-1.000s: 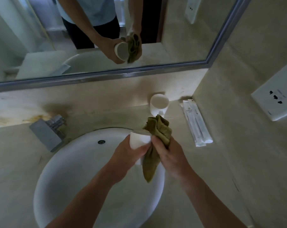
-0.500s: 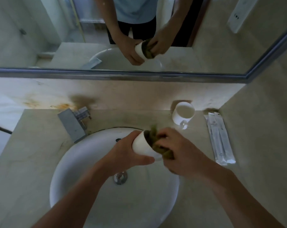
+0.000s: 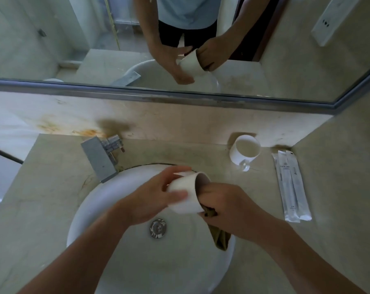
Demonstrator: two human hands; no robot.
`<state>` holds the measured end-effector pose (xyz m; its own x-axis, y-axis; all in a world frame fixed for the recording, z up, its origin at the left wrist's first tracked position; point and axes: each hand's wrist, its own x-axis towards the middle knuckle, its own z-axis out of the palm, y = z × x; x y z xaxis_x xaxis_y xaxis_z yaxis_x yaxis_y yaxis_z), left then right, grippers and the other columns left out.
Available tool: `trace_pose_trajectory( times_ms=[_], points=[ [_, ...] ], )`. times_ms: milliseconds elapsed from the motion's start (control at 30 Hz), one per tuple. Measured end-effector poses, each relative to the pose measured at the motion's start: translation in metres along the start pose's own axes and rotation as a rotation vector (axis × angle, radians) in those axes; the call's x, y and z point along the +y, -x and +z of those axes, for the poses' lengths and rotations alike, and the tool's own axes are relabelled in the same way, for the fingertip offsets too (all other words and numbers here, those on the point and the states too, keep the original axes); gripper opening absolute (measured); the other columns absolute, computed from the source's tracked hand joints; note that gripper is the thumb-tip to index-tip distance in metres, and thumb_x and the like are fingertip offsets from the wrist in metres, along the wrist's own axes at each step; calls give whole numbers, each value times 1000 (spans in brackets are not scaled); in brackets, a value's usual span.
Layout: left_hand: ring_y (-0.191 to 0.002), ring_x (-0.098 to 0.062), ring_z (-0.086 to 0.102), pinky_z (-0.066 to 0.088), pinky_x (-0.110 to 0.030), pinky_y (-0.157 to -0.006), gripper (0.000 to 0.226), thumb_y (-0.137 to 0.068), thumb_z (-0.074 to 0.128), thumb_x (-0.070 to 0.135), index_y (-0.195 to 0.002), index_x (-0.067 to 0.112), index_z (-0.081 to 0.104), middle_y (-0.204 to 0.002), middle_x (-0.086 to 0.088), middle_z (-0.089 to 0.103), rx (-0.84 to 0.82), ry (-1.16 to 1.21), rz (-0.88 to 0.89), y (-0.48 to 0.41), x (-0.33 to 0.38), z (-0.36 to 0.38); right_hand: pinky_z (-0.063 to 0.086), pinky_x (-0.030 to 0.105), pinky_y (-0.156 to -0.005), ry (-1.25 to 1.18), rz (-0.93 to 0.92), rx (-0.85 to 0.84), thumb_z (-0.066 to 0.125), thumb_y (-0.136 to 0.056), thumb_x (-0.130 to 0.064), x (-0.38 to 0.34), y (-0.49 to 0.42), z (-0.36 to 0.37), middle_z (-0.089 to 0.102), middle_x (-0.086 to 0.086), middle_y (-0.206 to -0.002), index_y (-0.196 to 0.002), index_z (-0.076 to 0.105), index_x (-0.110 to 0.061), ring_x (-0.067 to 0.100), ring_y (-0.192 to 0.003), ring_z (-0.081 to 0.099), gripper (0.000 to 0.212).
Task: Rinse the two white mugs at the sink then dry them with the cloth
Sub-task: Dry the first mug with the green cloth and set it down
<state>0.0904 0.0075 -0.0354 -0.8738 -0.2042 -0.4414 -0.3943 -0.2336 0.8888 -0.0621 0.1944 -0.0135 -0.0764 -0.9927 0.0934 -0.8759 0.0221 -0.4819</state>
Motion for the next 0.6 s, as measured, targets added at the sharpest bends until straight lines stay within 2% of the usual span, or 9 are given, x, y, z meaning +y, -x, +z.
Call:
trace_pose_trajectory(
  times_ms=[67, 133, 200, 267, 367, 467, 533, 600],
  points=[
    [-125, -36, 70, 60, -58, -99, 60, -95, 64, 67, -144, 31, 63, -142, -12, 69, -35, 358, -188, 0, -1, -2, 48, 26, -60, 122, -109, 59, 74, -73, -2, -1, -7, 1, 70, 0, -82, -82, 71, -14, 20, -70, 63, 15],
    [-105, -36, 76, 61, -48, -84, 75, -92, 53, 77, -140, 21, 69, -123, -15, 77, -19, 315, -312, -4, 1, -2, 43, 27, -62, 287, -186, 99, 74, -72, 2, -4, -16, 7, 73, -1, -85, -86, 74, -15, 20, -74, 65, 23],
    [-79, -33, 66, 52, -41, -71, 82, -84, 62, 75, -132, 8, 72, -98, -20, 73, 93, 244, -281, -14, 2, 0, 38, 25, -69, 388, -193, 156, 72, -77, 2, -5, -22, 16, 77, -2, -94, -95, 78, -17, 20, -85, 69, 27],
    [-63, -29, 62, 49, -36, -60, 76, -82, 65, 67, -120, 2, 75, -80, -18, 69, 160, 256, -191, -20, 9, 2, 36, 25, -69, 374, -120, 205, 67, -84, -4, -7, -27, 21, 79, -1, -103, -103, 79, -17, 21, -94, 71, 26],
    [-50, -20, 60, 47, -31, -47, 64, -92, 69, 58, -117, -1, 68, -65, -7, 66, 191, 265, -43, -26, 19, 3, 47, 27, -65, 259, 38, 233, 66, -83, -15, -10, -32, 19, 79, 0, -110, -110, 79, -19, 21, -97, 73, 30],
    [-59, -22, 63, 46, -36, -50, 63, -89, 67, 55, -120, 0, 63, -78, -13, 65, 209, 247, 72, -28, 19, 3, 53, 20, -79, 8, 184, 195, 89, -73, -19, -14, -31, 20, 79, -3, -115, -117, 79, -20, 18, -101, 74, 45],
    [-72, -27, 67, 51, -40, -57, 61, -90, 66, 55, -123, 4, 62, -94, -25, 65, 222, 262, 117, -25, 14, 3, 60, 26, -81, -70, 177, 211, 87, -74, -15, -15, -32, 20, 79, -2, -111, -117, 79, -17, 18, -100, 73, 43],
    [-95, -33, 71, 58, -49, -75, 59, -96, 64, 53, -133, 7, 61, -120, -34, 65, 176, 313, 89, -20, 11, 0, 58, 31, -71, 77, 34, 269, 74, -77, -8, -14, -32, 18, 78, 3, -99, -106, 80, -10, 20, -88, 69, 30]
  ],
)
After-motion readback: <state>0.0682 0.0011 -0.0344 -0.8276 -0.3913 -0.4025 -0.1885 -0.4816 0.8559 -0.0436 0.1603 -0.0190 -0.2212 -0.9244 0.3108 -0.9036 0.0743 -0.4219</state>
